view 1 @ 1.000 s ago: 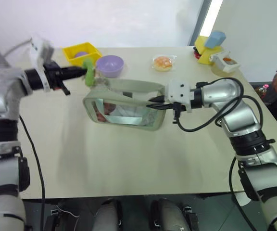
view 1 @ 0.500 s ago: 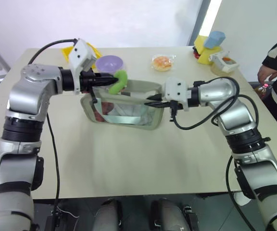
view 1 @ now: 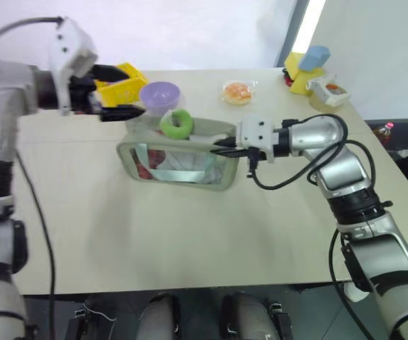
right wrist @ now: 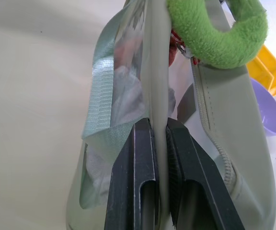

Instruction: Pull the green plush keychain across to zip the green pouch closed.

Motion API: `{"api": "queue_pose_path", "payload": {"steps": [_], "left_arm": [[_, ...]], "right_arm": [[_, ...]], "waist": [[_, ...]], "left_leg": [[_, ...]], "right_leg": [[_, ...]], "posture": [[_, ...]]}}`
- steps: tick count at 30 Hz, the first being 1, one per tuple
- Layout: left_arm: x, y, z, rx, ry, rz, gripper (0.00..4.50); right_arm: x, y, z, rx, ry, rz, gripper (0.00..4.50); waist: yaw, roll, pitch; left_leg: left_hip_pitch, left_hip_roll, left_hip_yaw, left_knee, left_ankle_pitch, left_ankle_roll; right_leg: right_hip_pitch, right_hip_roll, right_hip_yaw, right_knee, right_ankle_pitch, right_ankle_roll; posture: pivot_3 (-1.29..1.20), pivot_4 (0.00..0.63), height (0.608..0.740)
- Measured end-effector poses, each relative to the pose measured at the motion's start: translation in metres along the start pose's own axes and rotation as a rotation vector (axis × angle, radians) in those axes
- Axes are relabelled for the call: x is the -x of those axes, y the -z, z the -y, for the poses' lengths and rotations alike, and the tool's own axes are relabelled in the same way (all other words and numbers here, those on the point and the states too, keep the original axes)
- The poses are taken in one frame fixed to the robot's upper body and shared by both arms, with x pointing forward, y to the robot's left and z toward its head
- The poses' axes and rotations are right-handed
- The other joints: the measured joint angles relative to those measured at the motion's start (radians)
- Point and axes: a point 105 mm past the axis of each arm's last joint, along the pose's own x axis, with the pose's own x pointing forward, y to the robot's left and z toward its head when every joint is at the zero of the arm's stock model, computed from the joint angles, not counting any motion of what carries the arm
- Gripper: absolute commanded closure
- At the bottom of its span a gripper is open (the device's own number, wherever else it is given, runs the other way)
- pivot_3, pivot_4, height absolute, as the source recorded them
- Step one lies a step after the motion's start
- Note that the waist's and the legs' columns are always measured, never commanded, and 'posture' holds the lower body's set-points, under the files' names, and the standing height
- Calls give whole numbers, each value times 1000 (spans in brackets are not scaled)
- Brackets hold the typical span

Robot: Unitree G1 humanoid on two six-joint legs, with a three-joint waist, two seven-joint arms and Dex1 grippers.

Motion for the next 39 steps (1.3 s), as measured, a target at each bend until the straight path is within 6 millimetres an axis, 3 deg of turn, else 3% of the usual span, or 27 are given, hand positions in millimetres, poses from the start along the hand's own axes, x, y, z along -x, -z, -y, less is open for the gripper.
{"api": "queue_pose_path", "payload": {"steps": [5,7,10,13,20,28,32,36,39], "left_arm": [[-7,43,33,70,72,-90,47],[-13,58,37,98,55,-109,47],[-15,61,31,72,13,-104,47],[-17,66,28,76,-4,-91,842],[-20,61,25,82,-3,-61,4446],[-22,62,28,85,2,-57,4446],[-22,62,29,80,3,-56,4500],[-22,62,30,77,6,-55,4500],[-21,61,31,75,6,-54,4500]], "right_arm": [[-1,0,0,4,-8,4,4500],[-1,0,0,5,-9,4,4500],[-1,0,-1,2,-15,5,4500],[-1,0,-1,-3,-17,4,4500],[-1,1,0,-9,-15,0,4500],[0,1,1,-20,-14,-7,4500],[1,-1,4,-39,-24,-14,2918],[6,-12,14,-49,-31,-16,901],[13,-27,30,-82,-15,21,901]], "waist": [[7,0,0],[7,0,0],[7,0,0],[7,0,0],[7,0,0],[8,0,0],[9,0,0],[9,0,0],[9,0,0]], "left_leg": [[0,0,-1,1,0,1],[-1,0,-1,1,0,1],[0,0,0,1,0,1],[0,0,0,1,0,1],[0,0,0,1,0,1],[0,0,0,1,0,1],[0,0,0,1,0,1],[0,0,0,1,0,1],[0,0,0,1,0,1]], "right_leg": [[1,0,0,0,0,0],[1,0,0,0,0,0],[1,0,0,0,0,0],[1,0,0,0,0,0],[1,0,0,0,0,0],[1,0,0,0,0,0],[1,0,0,0,0,0],[1,0,0,0,0,0],[1,0,0,0,0,0]], "posture": [[0,150,739],[0,150,739],[0,150,739],[0,150,739],[0,150,739],[0,150,739],[0,150,739],[0,150,739],[0,150,739]]}}
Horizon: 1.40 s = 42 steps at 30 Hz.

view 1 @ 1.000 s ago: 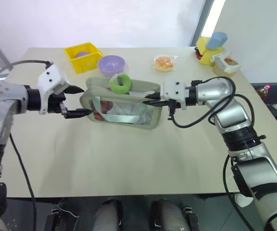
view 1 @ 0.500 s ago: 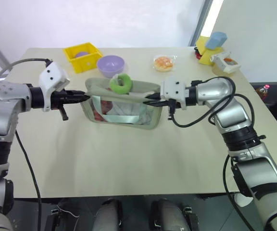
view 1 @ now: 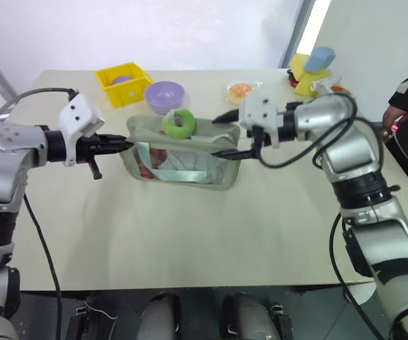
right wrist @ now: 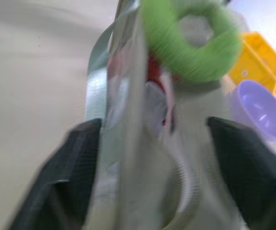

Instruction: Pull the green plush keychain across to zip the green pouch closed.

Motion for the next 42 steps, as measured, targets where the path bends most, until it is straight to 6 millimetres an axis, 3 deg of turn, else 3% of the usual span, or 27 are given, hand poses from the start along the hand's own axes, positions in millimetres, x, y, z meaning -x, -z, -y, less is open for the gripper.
{"api": "queue_pose_path", "payload": {"steps": [4,7,12,18,20,24,26,31,37,42], "left_arm": [[1,0,1,1,-2,-1,4500],[0,-1,2,2,2,0,4500],[-1,-2,4,2,9,6,4500],[0,-2,7,5,-3,6,4500],[1,-1,8,8,-6,8,4500],[1,-1,8,10,-9,11,4500],[1,-1,8,10,-10,11,4500],[-1,-2,7,14,-11,20,4500],[-4,-3,8,14,-3,28,4500],[-5,-3,9,16,3,34,4500]], "right_arm": [[1,-27,26,-93,59,110,901],[-20,-36,33,-158,61,176,901],[-54,-10,26,-205,34,118,901],[-59,9,24,-167,24,52,901],[-60,8,25,-169,17,51,1711],[-59,3,25,-174,-4,66,3805],[-58,3,24,-186,-16,69,4445],[-44,-2,31,-178,8,60,4445],[1,-11,44,-132,100,23,4445],[41,8,50,-132,220,-102,4445]], "waist": [[-3,0,0],[-4,0,0],[0,0,0],[-3,0,0],[-3,0,0],[-2,0,0],[-3,0,0],[0,0,0],[2,0,0],[2,0,0]], "left_leg": [[0,0,0,0,0,0],[0,0,0,0,0,0],[-1,0,0,0,0,0],[-1,0,0,0,0,0],[-1,0,0,0,0,0],[-1,0,0,0,0,0],[-1,0,0,0,0,0],[-1,0,0,0,0,0],[-1,0,0,0,0,0],[-1,0,0,0,0,0]], "right_leg": [[0,0,0,0,0,0],[0,0,0,0,0,0],[0,0,0,0,0,0],[0,0,0,0,0,0],[0,0,0,0,0,0],[0,0,0,0,0,0],[0,0,0,0,0,0],[0,0,0,0,0,0],[0,0,0,0,0,0],[0,-1,0,0,0,0]], "posture": [[0,150,739],[0,150,739],[0,150,739],[0,150,739],[0,150,739],[0,150,739],[0,150,739],[0,150,739],[0,150,739],[0,150,739]]}}
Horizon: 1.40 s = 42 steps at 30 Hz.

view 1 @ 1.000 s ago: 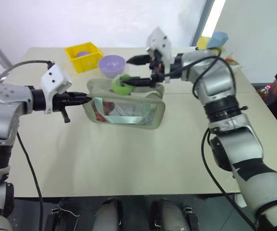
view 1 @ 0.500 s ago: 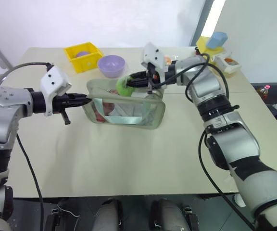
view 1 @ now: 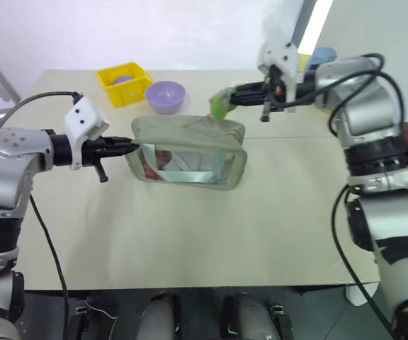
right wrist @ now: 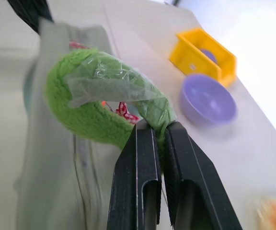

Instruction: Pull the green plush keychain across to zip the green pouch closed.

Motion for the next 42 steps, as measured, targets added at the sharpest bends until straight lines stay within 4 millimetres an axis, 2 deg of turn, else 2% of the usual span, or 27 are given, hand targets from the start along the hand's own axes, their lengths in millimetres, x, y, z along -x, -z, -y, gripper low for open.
{"api": "queue_pose_path", "payload": {"steps": [4,7,11,14,19,23,26,34,37,38,40,41,42], "left_arm": [[0,1,1,4,3,0,4500],[0,1,2,12,9,4,4500],[-3,0,7,18,28,18,4500],[-4,0,8,30,30,20,4500],[-7,0,8,43,25,24,4500],[-7,-1,9,48,24,22,4500],[-8,-1,10,50,26,23,4500],[-8,-3,13,45,19,19,4500],[-9,-2,13,48,10,21,4500],[-9,-2,13,48,9,21,4500],[-9,-2,13,48,8,23,3767],[-9,-1,13,52,10,23,3469],[-8,2,12,71,18,22,2984]], "right_arm": [[34,23,14,32,152,-146,4445],[53,35,17,67,232,-240,4445],[63,47,12,85,293,-318,4445],[64,71,1,49,324,-377,4445],[48,120,-28,-111,355,-408,4445],[26,134,-43,-193,383,-370,4445],[4,150,-62,-278,374,-356,4445],[-19,165,-84,-229,311,-383,4445],[-19,168,-83,-175,305,-387,4445],[-17,167,-81,-166,301,-387,4150],[-11,164,-74,-178,284,-375,3462],[-6,159,-70,-199,269,-357,2993],[1,150,-66,-238,241,-326,2463]], "waist": [[0,0,0],[-1,0,0],[2,0,0],[4,0,0],[9,1,0],[11,0,0],[14,0,0],[15,1,0],[16,0,-1],[16,0,-1],[16,0,-1],[17,1,0],[17,1,0]], "left_leg": [[0,0,0,0,0,0],[0,0,0,0,0,0],[0,0,0,0,0,0],[0,0,0,1,0,0],[1,0,0,0,0,0],[2,0,0,0,0,0],[1,0,0,0,0,0],[2,0,0,0,0,0],[2,0,-1,1,0,0],[2,0,-1,1,0,0],[2,0,-1,0,0,0],[2,0,-1,0,0,0],[2,0,-1,0,0,0]], "right_leg": [[0,0,0,0,0,0],[0,0,0,0,0,0],[0,0,0,0,0,0],[1,0,0,-1,0,0],[1,0,0,-1,0,0],[2,0,0,-1,0,0],[2,0,0,-1,0,0],[2,0,0,-1,0,0],[3,0,0,-1,0,0],[3,0,0,-1,0,0],[3,0,0,-1,0,0],[3,0,0,-1,0,0],[3,0,0,-1,0,0]], "posture": [[0,150,739],[0,150,739],[0,150,739],[0,150,739],[0,150,739],[0,150,739],[0,150,739],[0,150,739],[0,150,739],[0,150,739],[0,150,739],[0,150,739],[0,150,739]]}}
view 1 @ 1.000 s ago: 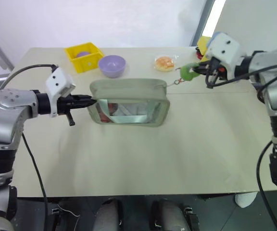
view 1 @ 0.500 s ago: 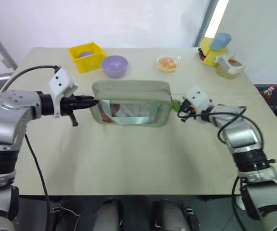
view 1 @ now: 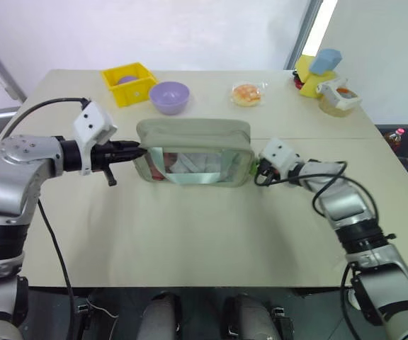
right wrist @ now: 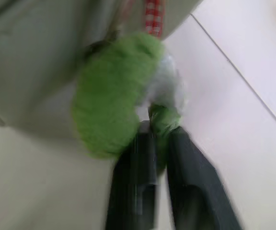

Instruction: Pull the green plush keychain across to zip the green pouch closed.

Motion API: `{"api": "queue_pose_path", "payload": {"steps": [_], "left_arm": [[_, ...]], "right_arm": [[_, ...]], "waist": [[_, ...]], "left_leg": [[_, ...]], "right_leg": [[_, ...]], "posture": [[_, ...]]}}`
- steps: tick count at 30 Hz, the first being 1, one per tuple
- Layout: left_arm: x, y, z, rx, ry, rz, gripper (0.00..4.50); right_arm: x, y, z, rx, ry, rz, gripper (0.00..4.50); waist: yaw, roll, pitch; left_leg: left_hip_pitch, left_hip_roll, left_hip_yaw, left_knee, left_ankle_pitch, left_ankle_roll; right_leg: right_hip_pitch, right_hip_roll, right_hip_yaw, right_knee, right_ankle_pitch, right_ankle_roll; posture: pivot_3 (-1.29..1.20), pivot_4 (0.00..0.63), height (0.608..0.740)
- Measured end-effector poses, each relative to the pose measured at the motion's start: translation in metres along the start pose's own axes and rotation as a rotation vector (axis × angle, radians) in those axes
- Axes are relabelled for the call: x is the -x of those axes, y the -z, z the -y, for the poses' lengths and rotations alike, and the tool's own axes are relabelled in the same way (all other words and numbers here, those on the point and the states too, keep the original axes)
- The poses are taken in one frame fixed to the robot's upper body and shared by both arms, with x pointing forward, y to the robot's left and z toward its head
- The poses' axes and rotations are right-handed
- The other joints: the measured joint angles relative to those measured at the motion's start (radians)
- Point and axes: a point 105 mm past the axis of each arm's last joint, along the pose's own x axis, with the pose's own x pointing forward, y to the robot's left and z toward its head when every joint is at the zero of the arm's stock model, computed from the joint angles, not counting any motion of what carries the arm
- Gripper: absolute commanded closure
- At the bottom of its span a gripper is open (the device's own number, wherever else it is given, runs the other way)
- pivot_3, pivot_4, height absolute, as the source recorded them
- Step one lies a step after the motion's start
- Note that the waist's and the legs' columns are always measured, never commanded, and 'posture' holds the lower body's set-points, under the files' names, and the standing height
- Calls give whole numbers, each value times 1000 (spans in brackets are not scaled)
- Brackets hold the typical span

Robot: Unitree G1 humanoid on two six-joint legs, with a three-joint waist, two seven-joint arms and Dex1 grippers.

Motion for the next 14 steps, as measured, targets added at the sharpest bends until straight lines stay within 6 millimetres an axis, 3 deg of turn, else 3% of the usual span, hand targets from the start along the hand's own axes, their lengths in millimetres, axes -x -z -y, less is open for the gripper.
{"api": "queue_pose_path", "payload": {"steps": [5,6,9,14], "left_arm": [[18,7,-13,91,-20,-10,458],[26,6,-17,96,-32,-15,14],[44,0,-27,102,-85,-8,14],[51,-3,-30,150,-108,7,14]], "right_arm": [[56,-54,21,-28,-131,121,26],[68,-63,22,-26,-160,137,0],[87,-87,17,-40,-234,191,0],[90,-109,-2,-43,-308,245,0]], "waist": [[-2,0,1],[-4,0,1],[-8,0,1],[-6,0,1]], "left_leg": [[-1,1,0,0,-1,1],[-1,1,0,0,-1,2],[-1,1,0,-1,-2,3],[-1,1,0,0,-1,2]], "right_leg": [[-2,0,0,0,0,0],[-2,0,0,0,0,0],[-2,0,0,0,0,0],[-2,0,0,0,0,0]], "posture": [[0,150,739],[0,150,739],[0,150,739],[0,150,739]]}}
